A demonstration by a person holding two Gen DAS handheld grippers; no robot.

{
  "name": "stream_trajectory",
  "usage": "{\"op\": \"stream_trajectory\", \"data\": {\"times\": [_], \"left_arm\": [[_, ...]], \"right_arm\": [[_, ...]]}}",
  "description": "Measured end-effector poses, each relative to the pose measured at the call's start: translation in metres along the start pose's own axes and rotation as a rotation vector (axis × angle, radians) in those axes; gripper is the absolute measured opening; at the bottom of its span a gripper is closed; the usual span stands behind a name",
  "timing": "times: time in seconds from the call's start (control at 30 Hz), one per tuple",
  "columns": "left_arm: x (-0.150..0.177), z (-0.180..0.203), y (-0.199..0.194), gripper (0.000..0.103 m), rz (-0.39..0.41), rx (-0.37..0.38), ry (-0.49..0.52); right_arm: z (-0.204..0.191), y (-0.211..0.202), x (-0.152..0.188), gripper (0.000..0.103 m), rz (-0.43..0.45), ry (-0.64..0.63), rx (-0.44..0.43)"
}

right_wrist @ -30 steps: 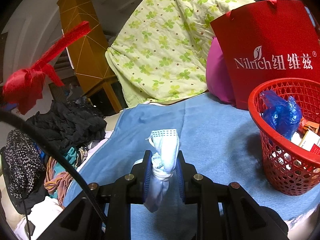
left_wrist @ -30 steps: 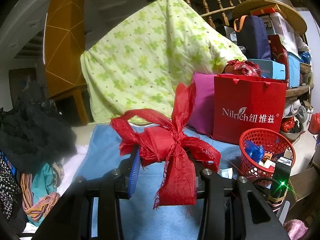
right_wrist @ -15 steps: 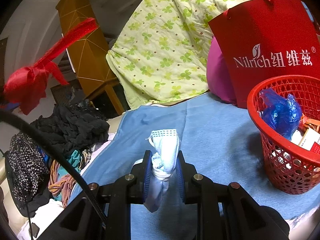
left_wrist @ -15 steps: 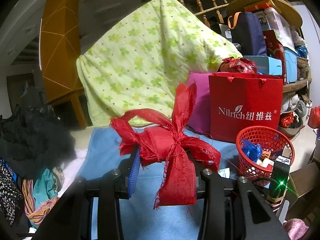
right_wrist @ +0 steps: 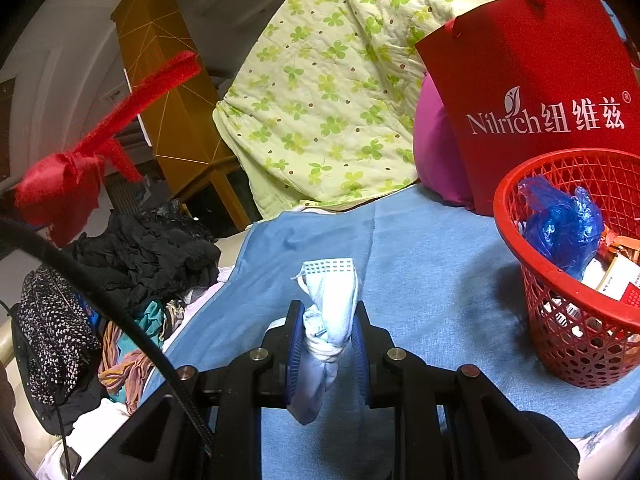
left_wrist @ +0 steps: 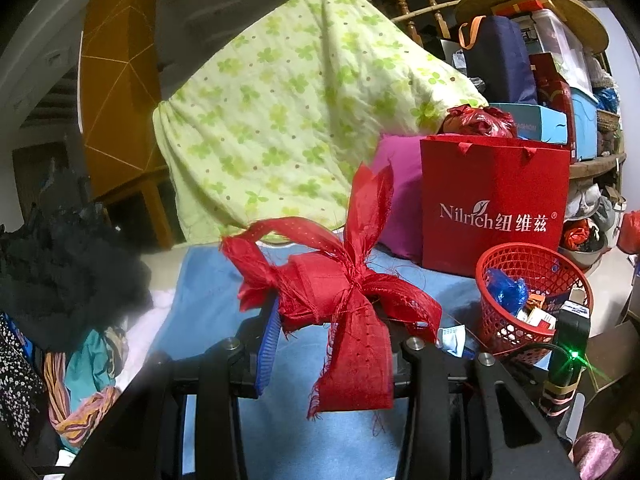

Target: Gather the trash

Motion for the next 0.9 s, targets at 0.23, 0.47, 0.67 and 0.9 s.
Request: {"op": "stream_trajectory", "data": {"times": [0.23, 0.47, 0.67, 0.9], "left_arm": [[0.001, 0.003, 0.003, 0.043, -0.015, -0.005, 0.003], [-0.001, 0.011, 0.006, 0.043, -0.027, -0.017, 0.031], [-0.001, 0.026, 0.011, 0.043, -0.043, 0.003, 0.057], [0.002, 0.035, 0.012, 0.043, -0.043, 0.021, 0.071]], "right_arm": [[0.0, -0.002, 0.0, 0.025, 0.005, 0.01, -0.005], [0.008, -0.008, -0.003, 0.025, 0.019, 0.043, -0.021], [0.012, -0.011, -0.005, 0.025, 0.028, 0.064, -0.03], [0.016, -0.011, -0.005, 0.025, 0.028, 0.08, -0.034]]}}
Point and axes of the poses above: each gripper's, at about its wrist camera, not at the fingertips, and y roughly the way its jaws point, z to its right, x to its underside, the point moved 3 cm from there along y, roughly the way its jaws point, and after that the axes turned 12 degrees about z, right-handed, at the moved point
